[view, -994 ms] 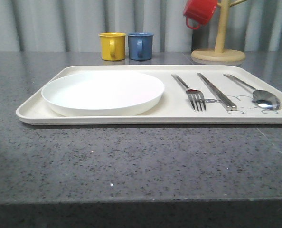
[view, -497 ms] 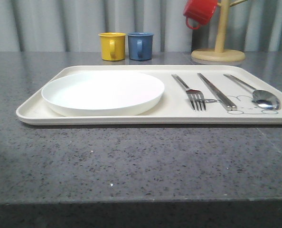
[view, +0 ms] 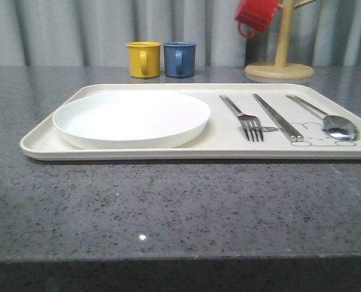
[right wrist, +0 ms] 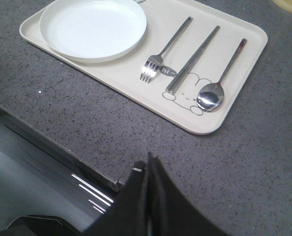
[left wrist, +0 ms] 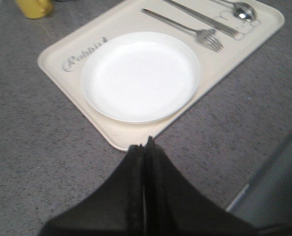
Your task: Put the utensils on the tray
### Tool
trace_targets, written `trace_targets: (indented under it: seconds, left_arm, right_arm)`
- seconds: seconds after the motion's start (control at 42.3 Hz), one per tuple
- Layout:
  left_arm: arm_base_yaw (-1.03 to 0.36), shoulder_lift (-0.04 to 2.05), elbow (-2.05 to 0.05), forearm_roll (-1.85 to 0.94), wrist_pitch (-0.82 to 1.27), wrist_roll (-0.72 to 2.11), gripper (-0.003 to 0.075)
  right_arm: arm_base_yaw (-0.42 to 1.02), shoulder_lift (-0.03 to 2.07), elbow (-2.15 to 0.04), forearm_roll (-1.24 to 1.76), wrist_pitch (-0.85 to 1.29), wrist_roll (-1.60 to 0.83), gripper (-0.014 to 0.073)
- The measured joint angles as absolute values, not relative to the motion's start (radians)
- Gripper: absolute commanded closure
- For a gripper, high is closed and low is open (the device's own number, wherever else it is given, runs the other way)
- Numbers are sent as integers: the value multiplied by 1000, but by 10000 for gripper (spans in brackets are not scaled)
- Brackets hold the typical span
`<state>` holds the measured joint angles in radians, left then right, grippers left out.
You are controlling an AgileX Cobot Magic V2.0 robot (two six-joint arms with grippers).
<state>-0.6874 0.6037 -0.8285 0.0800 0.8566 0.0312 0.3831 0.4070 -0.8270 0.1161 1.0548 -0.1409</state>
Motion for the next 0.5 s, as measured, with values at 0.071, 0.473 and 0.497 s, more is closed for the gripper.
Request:
trace_targets:
  seconds: [0.071,0.473,0.497]
  left_arm:
    - [-608,534,-766,66,782,33,741]
    - [-196,89,-210,-31,281,33,740]
    - [-177,68,-175,-30,257,33,740]
  right_arm:
    - [383,407,-827,116,1055,-141,712]
    - [383,407,-827,116,1055,-139,712]
    - [383,407,-827,116,1055,-139,712]
